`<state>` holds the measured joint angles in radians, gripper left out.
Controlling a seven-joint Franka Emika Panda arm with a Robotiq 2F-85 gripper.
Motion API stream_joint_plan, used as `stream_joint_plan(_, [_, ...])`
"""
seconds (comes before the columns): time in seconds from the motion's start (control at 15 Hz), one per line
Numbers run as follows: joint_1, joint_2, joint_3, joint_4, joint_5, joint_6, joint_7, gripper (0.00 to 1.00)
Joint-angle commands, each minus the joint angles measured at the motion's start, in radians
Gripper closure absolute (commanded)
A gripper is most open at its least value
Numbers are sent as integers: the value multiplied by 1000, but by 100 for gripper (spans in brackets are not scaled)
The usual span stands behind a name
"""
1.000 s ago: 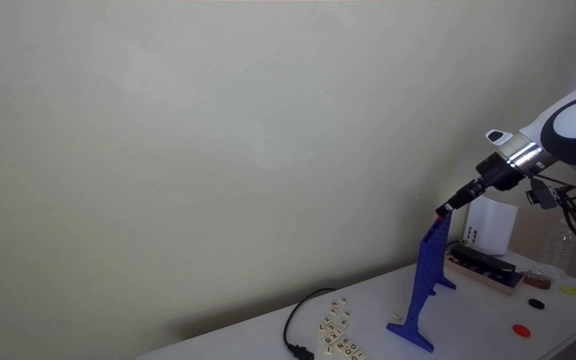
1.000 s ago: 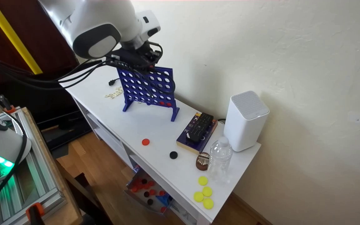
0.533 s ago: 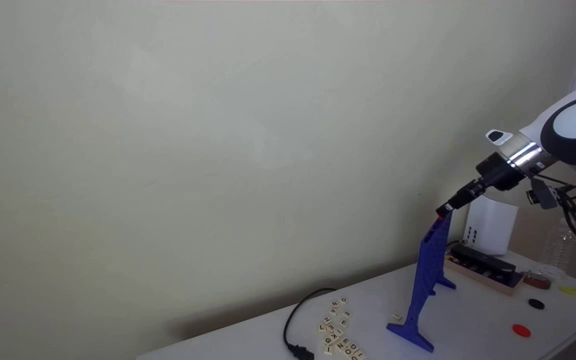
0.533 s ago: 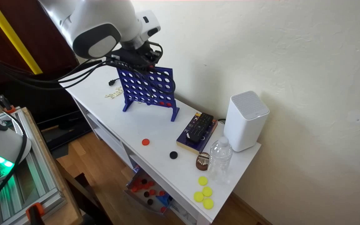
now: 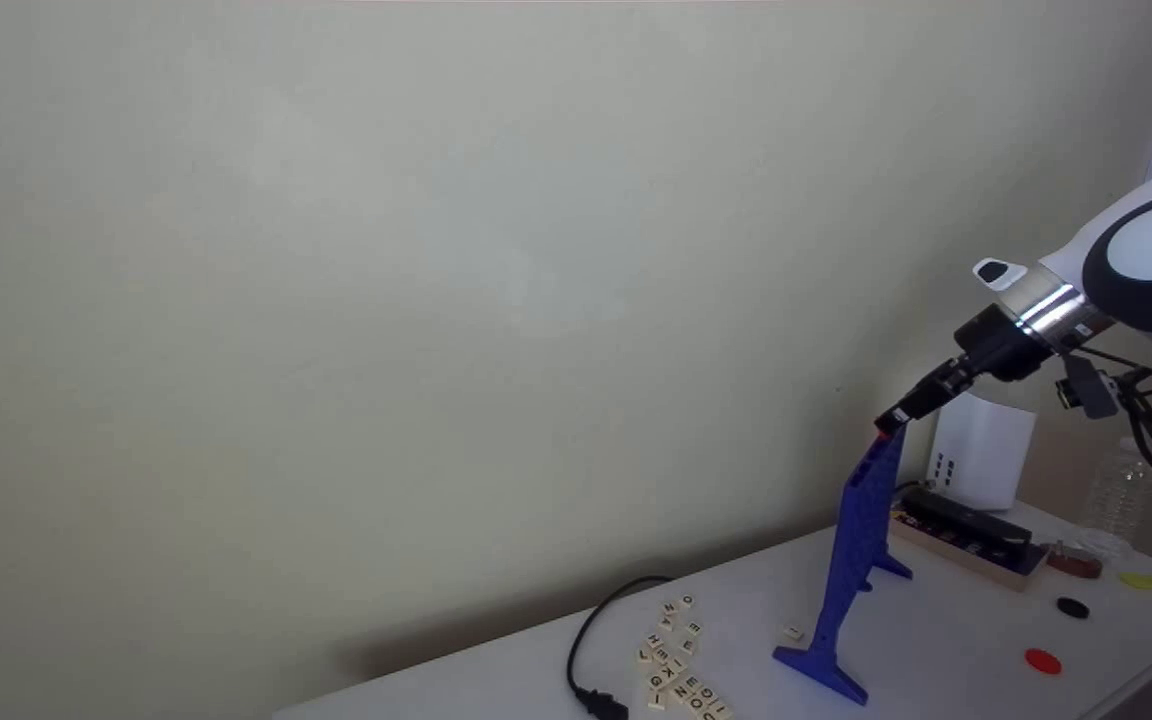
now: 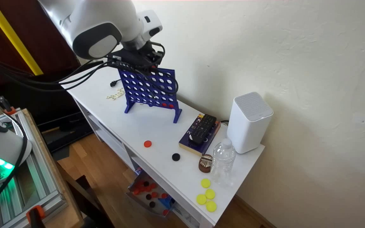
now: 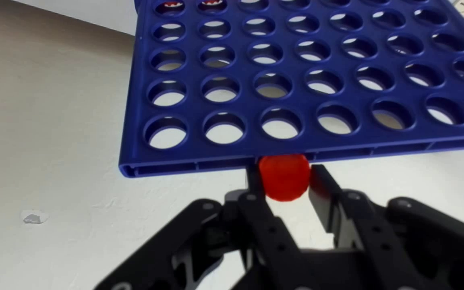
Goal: Shift the orange ring to the blue object's fifth line
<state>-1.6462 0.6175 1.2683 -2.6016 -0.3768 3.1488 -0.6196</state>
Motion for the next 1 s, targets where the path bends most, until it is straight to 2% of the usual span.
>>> stream_joint_plan(0.0, [26, -30, -32, -18, -33, 30, 15, 91])
stream_joint_plan(0.93, [43, -51, -46, -30, -58, 56, 24, 91])
